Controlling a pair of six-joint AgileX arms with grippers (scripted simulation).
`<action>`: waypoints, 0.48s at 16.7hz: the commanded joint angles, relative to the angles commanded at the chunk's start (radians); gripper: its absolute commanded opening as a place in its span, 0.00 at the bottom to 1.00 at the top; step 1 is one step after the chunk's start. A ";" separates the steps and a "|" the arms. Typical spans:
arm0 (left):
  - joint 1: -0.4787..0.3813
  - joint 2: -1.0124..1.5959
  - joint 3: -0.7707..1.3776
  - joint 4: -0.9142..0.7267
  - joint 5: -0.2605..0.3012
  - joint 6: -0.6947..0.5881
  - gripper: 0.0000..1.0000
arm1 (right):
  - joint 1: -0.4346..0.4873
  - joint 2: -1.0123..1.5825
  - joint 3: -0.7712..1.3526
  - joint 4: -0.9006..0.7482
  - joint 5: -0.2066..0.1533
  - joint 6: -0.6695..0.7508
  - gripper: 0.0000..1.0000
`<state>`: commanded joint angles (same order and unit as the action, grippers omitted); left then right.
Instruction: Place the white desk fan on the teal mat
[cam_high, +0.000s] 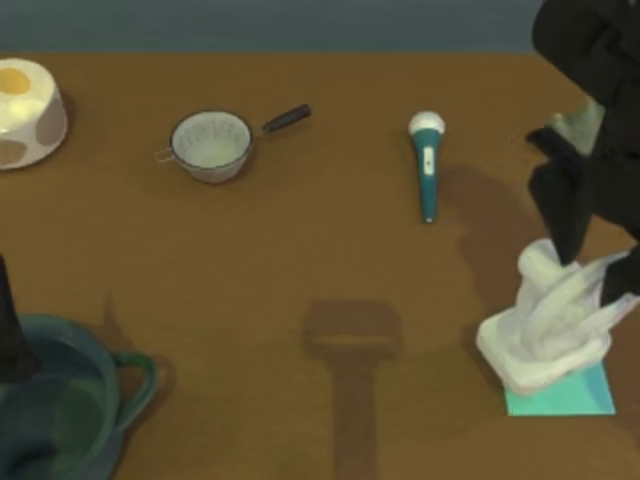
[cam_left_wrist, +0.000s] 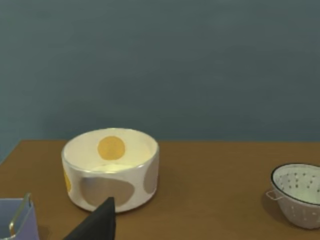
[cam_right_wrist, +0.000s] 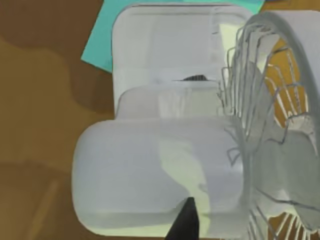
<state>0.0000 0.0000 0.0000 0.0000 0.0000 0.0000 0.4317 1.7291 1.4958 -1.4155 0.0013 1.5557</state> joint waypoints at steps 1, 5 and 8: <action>0.000 0.000 0.000 0.000 0.000 0.000 1.00 | -0.010 -0.015 -0.014 0.002 0.000 0.085 0.00; 0.000 0.000 0.000 0.000 0.000 0.000 1.00 | -0.044 -0.067 -0.051 0.018 0.000 0.322 0.00; 0.000 0.000 0.000 0.000 0.000 0.000 1.00 | -0.054 -0.086 -0.058 0.025 -0.001 0.390 0.00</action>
<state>0.0000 0.0000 0.0000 0.0000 0.0000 0.0000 0.3775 1.6431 1.4374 -1.3902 0.0007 1.9456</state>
